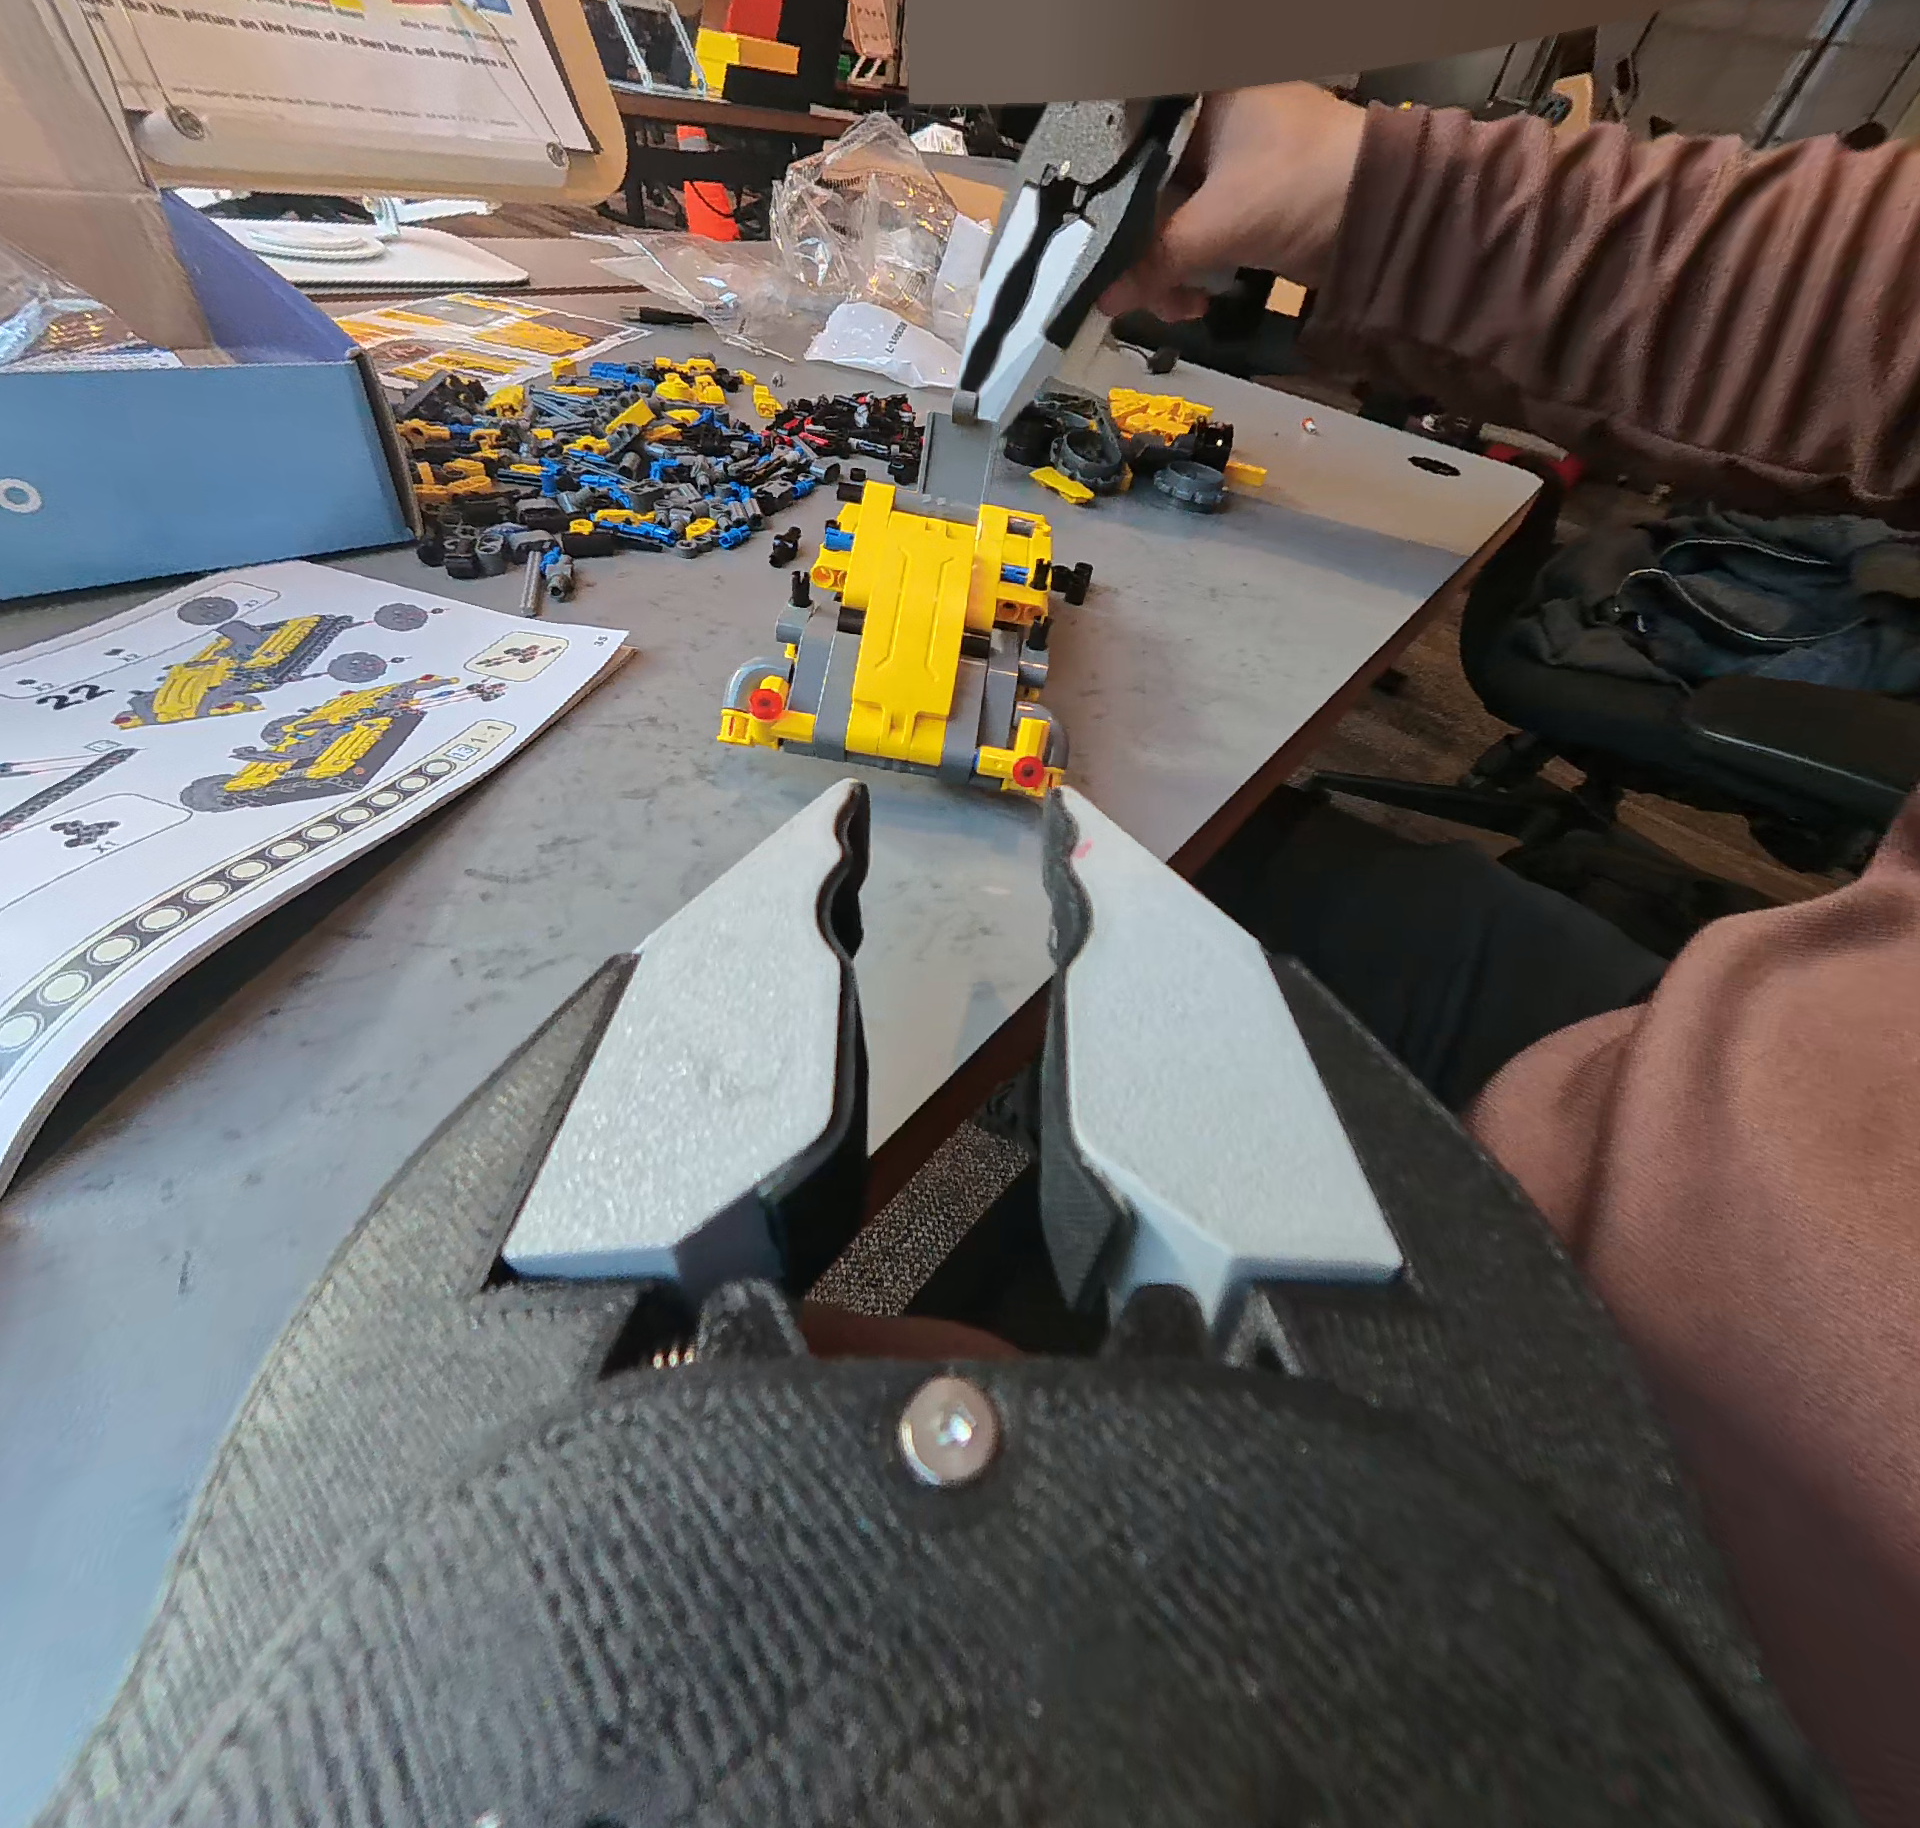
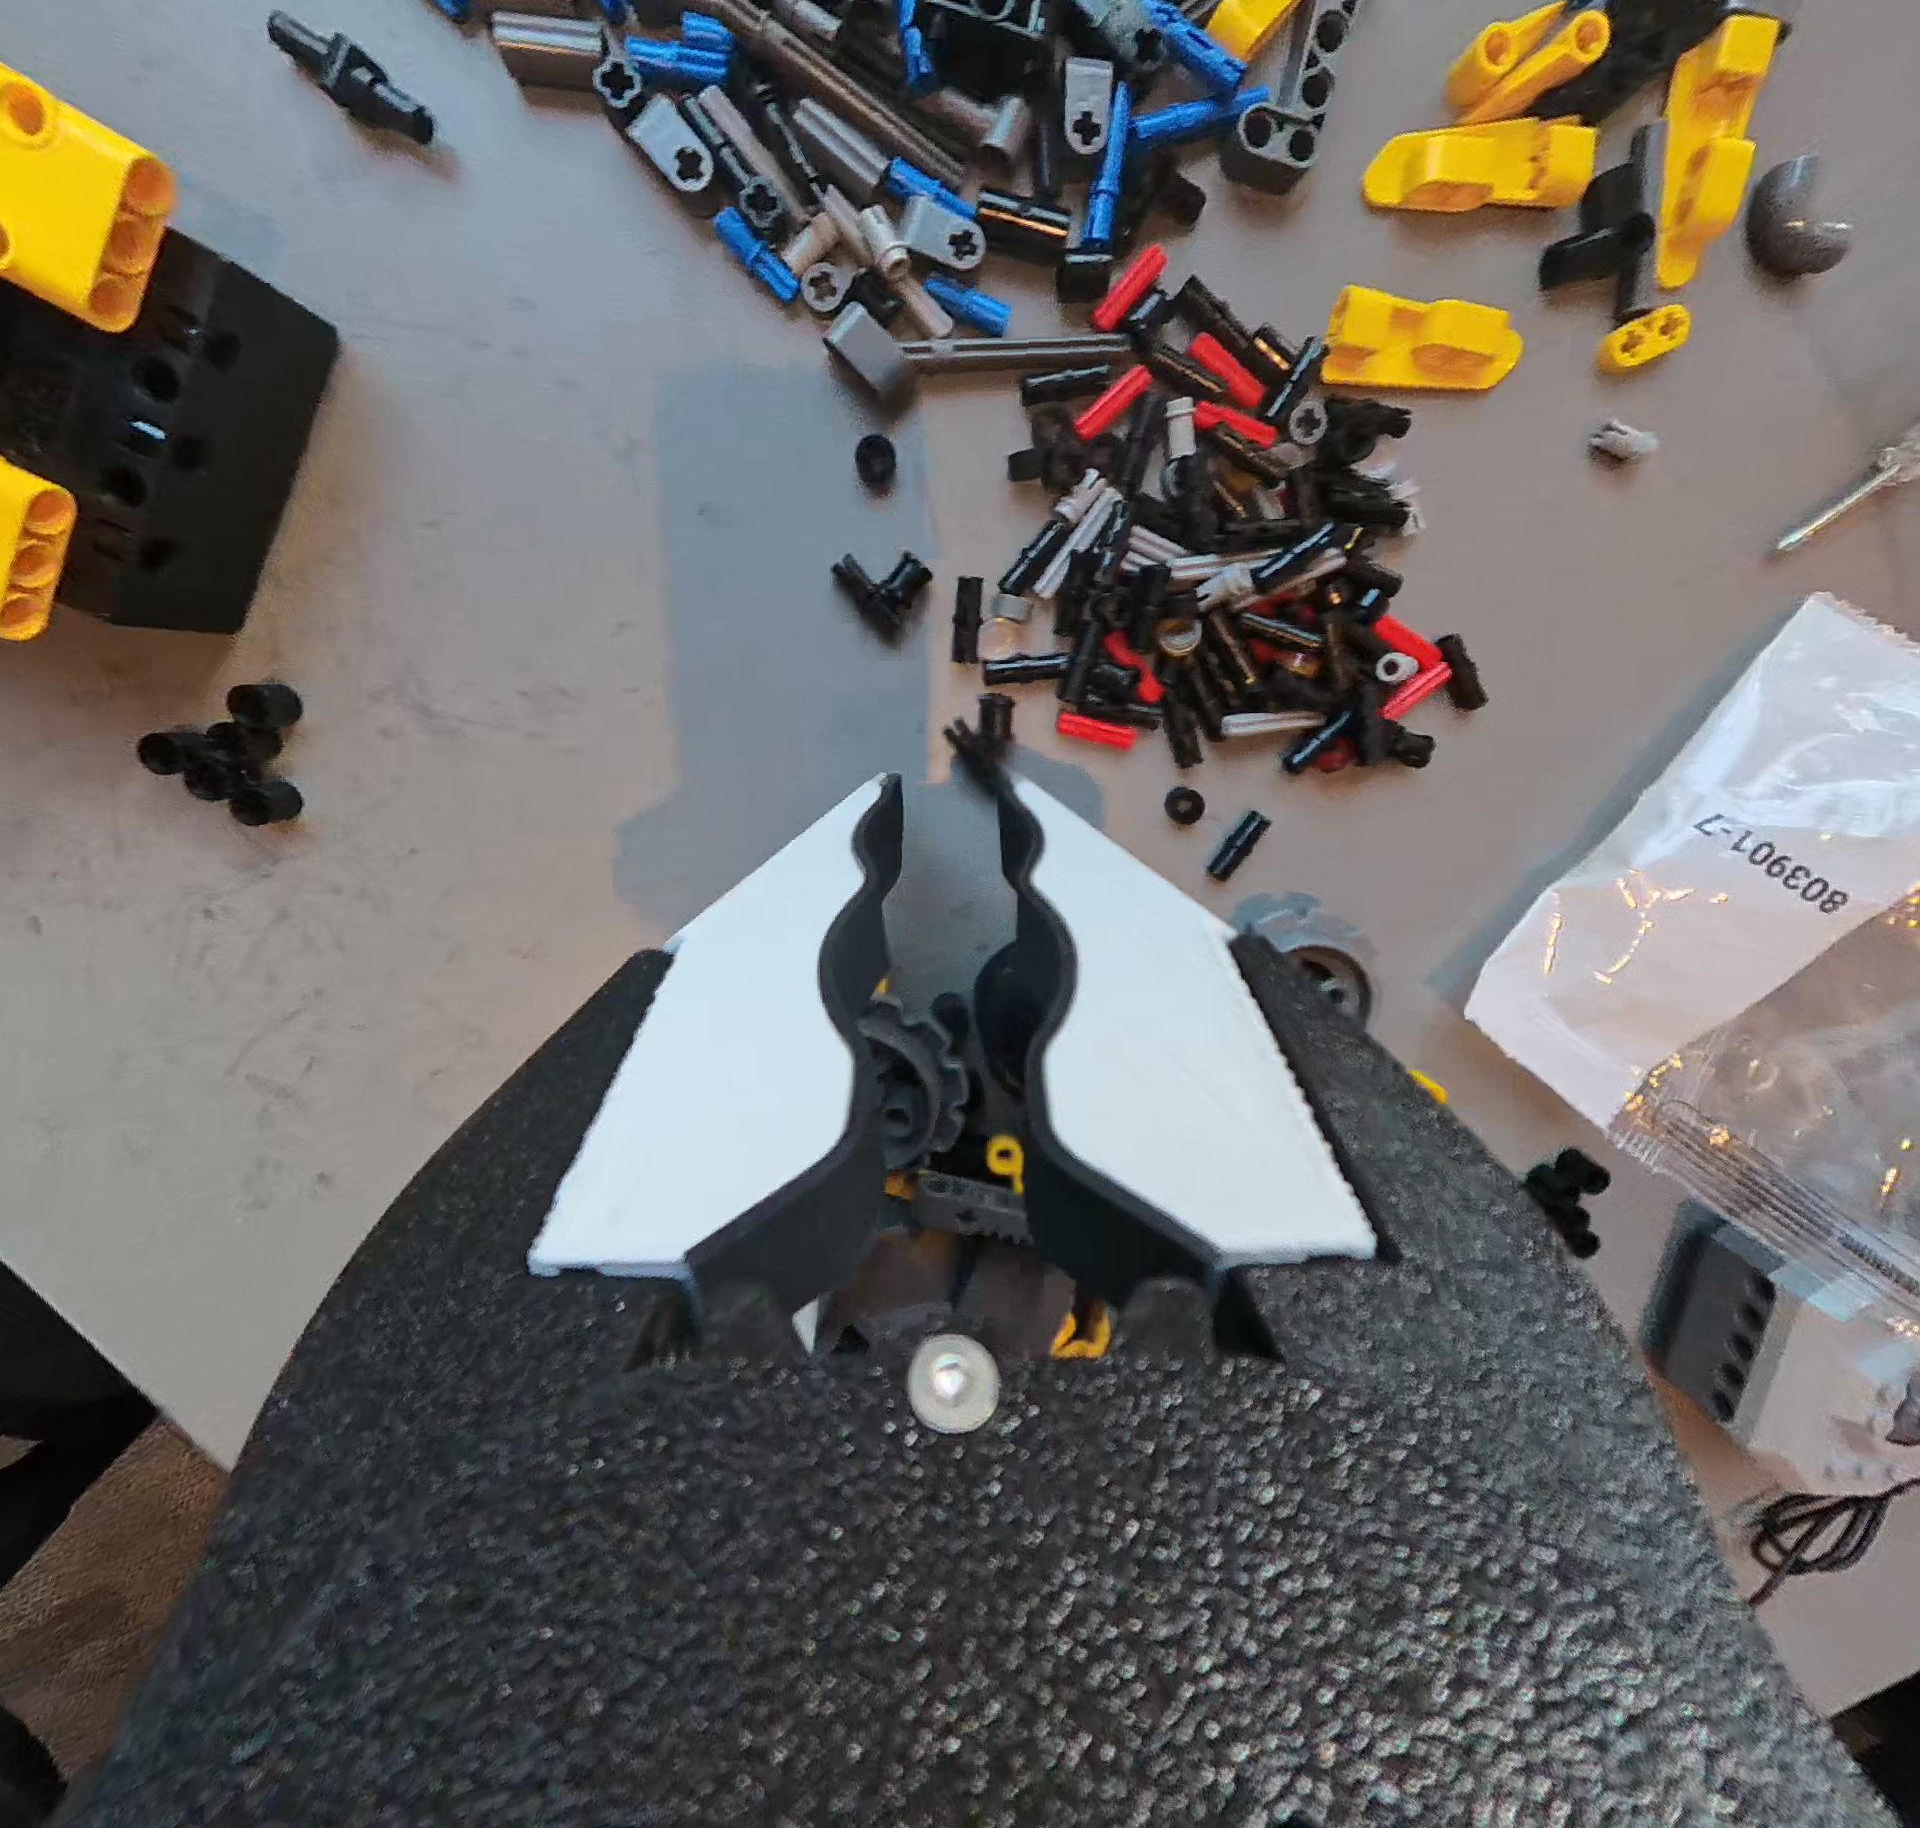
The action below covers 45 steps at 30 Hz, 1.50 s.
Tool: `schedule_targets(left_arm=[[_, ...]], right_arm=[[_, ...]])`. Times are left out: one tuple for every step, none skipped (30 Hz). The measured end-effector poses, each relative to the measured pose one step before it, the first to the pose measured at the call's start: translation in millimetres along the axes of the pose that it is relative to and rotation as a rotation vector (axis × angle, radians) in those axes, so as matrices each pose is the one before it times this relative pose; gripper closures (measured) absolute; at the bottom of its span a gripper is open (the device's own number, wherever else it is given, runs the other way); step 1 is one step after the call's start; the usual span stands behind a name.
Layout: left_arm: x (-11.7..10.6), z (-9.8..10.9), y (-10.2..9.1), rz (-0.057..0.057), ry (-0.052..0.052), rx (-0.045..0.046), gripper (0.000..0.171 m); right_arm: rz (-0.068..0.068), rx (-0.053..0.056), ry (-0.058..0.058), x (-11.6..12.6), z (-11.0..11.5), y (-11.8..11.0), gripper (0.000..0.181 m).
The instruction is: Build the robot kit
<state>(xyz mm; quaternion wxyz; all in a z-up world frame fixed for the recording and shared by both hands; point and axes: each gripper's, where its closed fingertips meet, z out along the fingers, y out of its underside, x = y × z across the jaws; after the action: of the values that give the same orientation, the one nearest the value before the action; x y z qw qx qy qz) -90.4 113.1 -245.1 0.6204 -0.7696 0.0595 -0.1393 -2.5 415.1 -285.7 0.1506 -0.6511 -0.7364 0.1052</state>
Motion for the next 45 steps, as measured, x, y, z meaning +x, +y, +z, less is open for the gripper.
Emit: schedule_targets(left_arm=[[0.40, 0.27, 0.51, 0.0041, -0.0007, -0.00276, 0.141], [0.13, 0.08, 0.22, 0.0052, -0.0020, -0.00187, 0.141], [-0.05, 0.04, 0.20, 0.0049, -0.0029, -0.00091, 0.141], [-0.29, -0.12, 0.25, 0.0031, -0.0028, -0.00150, 0.141], [-0.56, -0.01, 0.25, 0.0005, -0.0028, -0.00130, 0.141], [-0.51, -0.06, 0.00, -0.0018, -0.0017, 0.00050, 0.141], [-0.30, 0.13, -0.17, -0.0025, -0.0003, 0.00072, 0.141], [-0.14, 0.22, 0.06, -0.0022, -0.0001, -0.00033, 0.141], [0.27, 0.48, 0.20, -0.0013, 0.0017, -0.00078, 0.141], [0.58, 0.42, 0.21, 0.0003, 0.0024, -0.00123, 0.141], [0.80, 0.49, 0.19, 0.0024, 0.0022, -0.00159, 0.141], [0.86, 0.26, 0.21, 0.0037, 0.0021, -0.00122, 0.141], [0.84, 0.22, 0.14, 0.0033, 0.0015, -0.00058, 0.141], [0.68, 0.07, 0.08, 0.0019, 0.0015, -0.00013, 0.141], [0.60, 0.00, 0.09, 0.0005, 0.0016, -0.00031, 0.141], [0.40, 0.02, 0.08, 0.0001, 0.0015, -0.00051, 0.141], [0.15, -0.26, 0.10, 0.0005, 0.0001, -0.00019, 0.141], [-0.04, -0.26, -0.11, 0.0006, -0.0006, 0.00059, 0.141], [0.06, -0.33, -0.14, 0.0001, -0.0004, 0.00098, 0.141], [0.22, -0.12, -0.03, -0.0001, 0.0004, 0.00056, 0.141], [0.48, -0.04, -0.02, 0.0008, 0.0015, -0.00024, 0.141], [0.42, 0.05, 0.21, 0.0023, 0.0007, -0.00130, 0.141], [0.41, 0.08, 0.42, 0.0037, 0.0001, -0.00207, 0.141], [0.29, -0.04, 0.35, 0.0044, -0.0007, -0.00211, 0.141], [0.27, -0.16, 0.26, 0.0044, -0.0012, -0.00115, 0.141], [-0.01, -0.37, 0.03, 0.0036, -0.0021, 0.00005, 0.141], [-0.13, -0.15, -0.02, 0.0023, -0.0024, 0.00070, 0.141], [-0.41, -0.17, -0.19, 0.0007, -0.0024, 0.00099, 0.141], [-0.27, 0.09, -0.07, -0.0001, -0.0011, 0.00034, 0.141], [-0.15, 0.17, 0.15, 0.0002, -0.0004, -0.00153, 0.141], [-0.09, 0.33, 0.26, 0.0016, -0.0004, -0.00174, 0.141], [-0.09, 0.11, 0.11, 0.0027, -0.0011, -0.00092, 0.141], [-0.07, 0.14, 0.11, 0.0028, -0.0016, -0.00090, 0.141], [-0.08, -0.07, 0.16, 0.0025, -0.0016, -0.00092, 0.141], [-0.17, -0.07, 0.23, 0.0019, -0.0018, -0.00074, 0.141], [-0.38, -0.13, 0.04, 0.0008, -0.0018, -0.00014, 0.141], [-0.37, -0.06, -0.06, -0.0008, -0.0010, 0.00036, 0.141], [-0.39, -0.08, 0.02, -0.0020, -0.0003, 0.00048, 0.141], [-0.49, 0.06, 0.01, -0.0023, -0.0002, 0.00017, 0.141], [-0.40, 0.17, 0.02, -0.0022, 0.0001, 0.00000, 0.141], [-0.29, 0.09, 0.00, -0.0021, 0.0008, 0.00026, 0.141], [0.01, 0.22, -0.12, -0.0019, 0.0017, 0.00029, 0.141], [0.22, 0.10, -0.09, -0.0012, 0.0018, 0.00046, 0.141], [0.12, 0.23, 0.00, -0.0001, 0.0013, 0.00033, 0.141], [0.21, 0.08, 0.07, 0.0005, 0.0012, -0.00062, 0.141]], right_arm=[[-0.0143, -0.0105, 0.0060, 4.92, 2.07, 0.96, 0.166], [-0.0139, -0.0194, 0.0015, 3.97, 2.60, 2.49, 0.166], [-0.0112, -0.0149, -0.0159, 0.63, 2.68, 1.99, 0.166], [-0.0111, 0.0010, -0.0289, -2.36, 1.93, -0.52, 0.167], [-0.0104, 0.0121, -0.0278, -2.97, 0.57, -2.26, 0.173], [-0.0107, 0.0077, -0.0212, -2.81, 0.50, -1.73, 0.174], [-0.0135, 0.0008, -0.0156, -2.89, 0.69, -0.88, 0.175], [-0.0166, -0.0031, -0.0031, -1.84, 0.31, -0.32, 0.179], [-0.0153, -0.0041, 0.0046, -1.31, -0.05, -0.02, 0.180], [-0.0063, -0.0051, -0.0051, -3.00, -0.25, 0.13, 0.180], [0.0029, -0.0025, -0.0204, -5.72, -0.20, -0.51, 0.180], [-0.0010, 0.0033, -0.0173, -6.49, 0.06, -1.34, 0.180], [-0.0110, 0.0047, -0.0050, -6.15, 0.45, -1.43, 0.180], [-0.0142, 0.0012, -0.0028, -6.38, 0.47, -0.73, 0.180], [-0.0110, 0.0022, -0.0094, -7.71, 0.48, -1.04, 0.180], [-0.0084, 0.0076, -0.0141, -8.47, 0.15, -2.11, 0.180], [-0.0068, 0.0120, -0.0133, -8.20, -0.04, -2.89, 0.180], [-0.0054, 0.0152, -0.0082, -6.78, -0.05, -3.45, 0.180], [-0.0023, 0.0158, -0.0102, -6.03, 0.36, -3.69, 0.179], [0.0009, 0.0107, -0.0148, -5.48, 0.94, -2.93, 0.176], [0.0005, 0.0006, -0.0137, -4.14, 1.46, -1.07, 0.173], [-0.0039, -0.0079, -0.0031, -1.48, 1.33, 0.49, 0.171], [-0.0067, -0.0070, 0.0103, 1.76, 0.27, 0.97, 0.170], [-0.0018, 0.0046, 0.0051, 2.52, -1.00, -0.34, 0.170], [0.0083, 0.0183, -0.0088, 2.19, -2.55, -2.38, 0.170], [0.0142, 0.0247, -0.0084, 3.44, -3.65, -3.79, 0.170], [0.0104, 0.0214, 0.0039, 5.74, -4.13, -3.82, 0.170], [0.0025, 0.0093, 0.0241, 8.73, -3.39, -2.69, 0.171], [-0.0061, -0.0058, 0.0363, 10.37, -2.01, -0.77, 0.172], [-0.0135, -0.0139, 0.0297, 8.56, -0.02, -0.09, 0.172], [-0.0151, -0.0133, 0.0190, 6.13, 1.32, -0.31, 0.173], [-0.0135, -0.0130, 0.0123, 4.57, 2.20, -0.49, 0.173], [-0.0137, -0.0140, 0.0095, 3.48, 2.70, -0.25, 0.172], [-0.0151, -0.0133, 0.0100, 3.09, 2.66, -0.05, 0.172], [-0.0142, -0.0120, 0.0106, 2.81, 2.43, 0.18, 0.172], [-0.0121, -0.0103, 0.0080, 2.39, 2.24, 0.17, 0.172], [-0.0098, -0.0074, -0.0006, 0.87, 1.99, 0.09, 0.172], [-0.0068, -0.0046, -0.0061, -0.01, 1.86, -0.30, 0.172], [-0.0050, 0.0009, -0.0056, -0.20, 1.17, -1.10, 0.172], [-0.0034, 0.0045, -0.0034, 0.06, 0.16, -1.61, 0.173], [-0.0016, -0.0033, 0.0008, 0.69, 0.20, -0.33, 0.174], [-0.0043, -0.0048, 0.0021, 0.85, 0.09, 0.13, 0.175], [-0.0080, -0.0077, 0.0041, 0.84, 0.05, 0.81, 0.175], [-0.0114, -0.0119, 0.0116, 1.60, -0.07, 1.58, 0.175], [-0.0150, -0.0111, 0.0126, 1.20, -0.47, 1.50, 0.173]])
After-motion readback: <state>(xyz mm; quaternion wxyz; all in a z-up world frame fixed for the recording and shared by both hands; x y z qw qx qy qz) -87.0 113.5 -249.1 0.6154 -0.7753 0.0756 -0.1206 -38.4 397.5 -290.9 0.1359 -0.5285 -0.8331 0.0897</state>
